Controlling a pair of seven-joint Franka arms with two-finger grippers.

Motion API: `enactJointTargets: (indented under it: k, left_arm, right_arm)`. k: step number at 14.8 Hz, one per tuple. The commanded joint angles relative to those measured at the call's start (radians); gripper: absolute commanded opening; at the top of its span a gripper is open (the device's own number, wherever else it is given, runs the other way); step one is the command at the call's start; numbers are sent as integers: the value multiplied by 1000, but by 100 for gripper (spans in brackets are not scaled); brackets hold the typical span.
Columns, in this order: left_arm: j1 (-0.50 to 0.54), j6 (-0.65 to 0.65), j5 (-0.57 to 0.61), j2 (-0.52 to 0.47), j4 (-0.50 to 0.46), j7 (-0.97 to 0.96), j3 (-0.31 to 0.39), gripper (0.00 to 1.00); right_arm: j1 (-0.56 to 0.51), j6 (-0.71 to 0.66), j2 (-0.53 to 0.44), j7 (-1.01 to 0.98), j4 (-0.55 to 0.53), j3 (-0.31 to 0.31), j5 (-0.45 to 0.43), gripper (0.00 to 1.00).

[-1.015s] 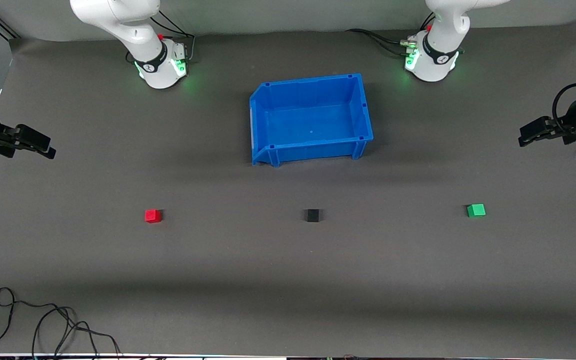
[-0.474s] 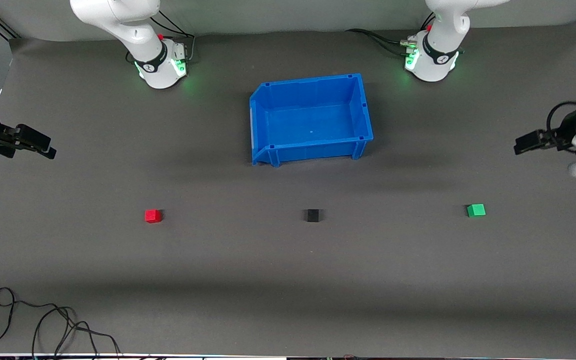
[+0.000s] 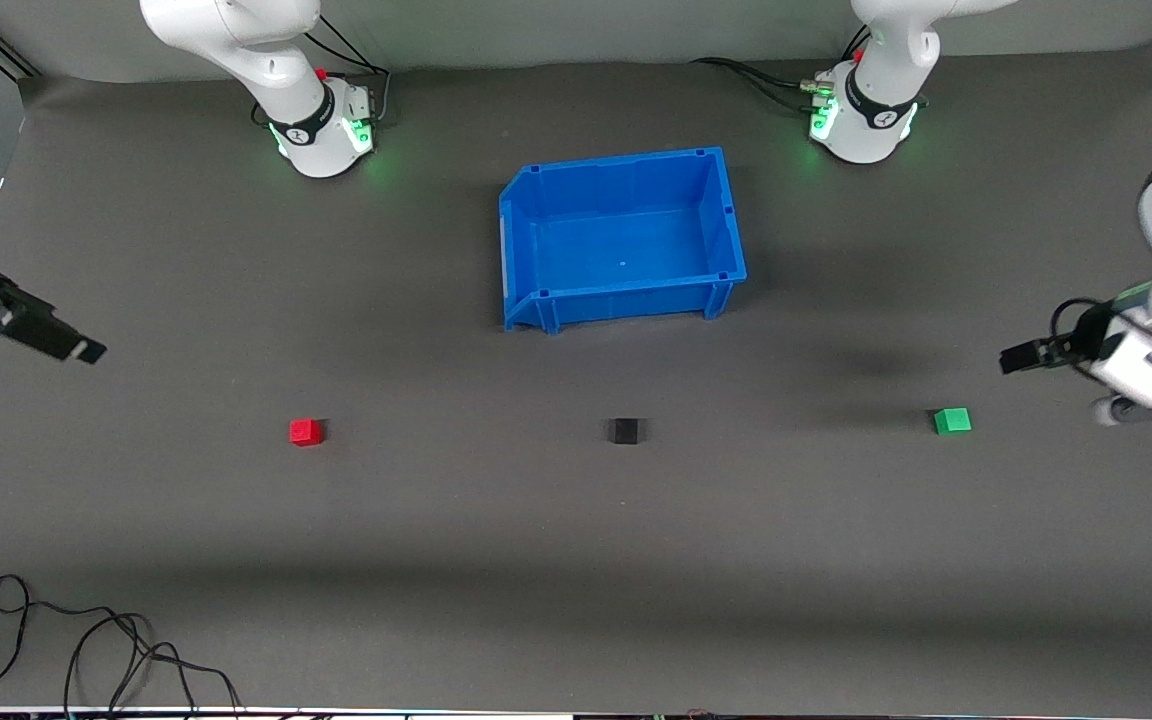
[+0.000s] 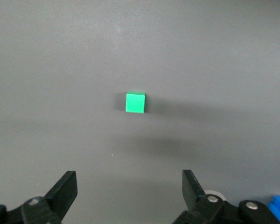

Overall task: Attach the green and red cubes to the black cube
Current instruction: 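Move the left gripper toward the green cube and the right toward the red cube, then grasp the green cube with the left gripper while the right gripper grasps the red cube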

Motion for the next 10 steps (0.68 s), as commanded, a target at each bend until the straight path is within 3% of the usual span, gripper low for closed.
enactJointTargets:
  k: [1,6,8,10]
  left_arm:
    - [-3,139,64,101,-39,-12,1,100]
    - [11,239,64,236,-44,-3,1,97]
    - [24,294,63,286,-42,8,0,92]
    - [26,331,55,332,-26,10,0,80]
  right_arm:
    - [2,-23,63,296,27,-7,99,100]
    - [-9,0,146,472,-68,-15,256,100]
    - [-11,98,160,484,-164,-18,284,100]
    - [-8,240,157,486,-287,-18,290,100]
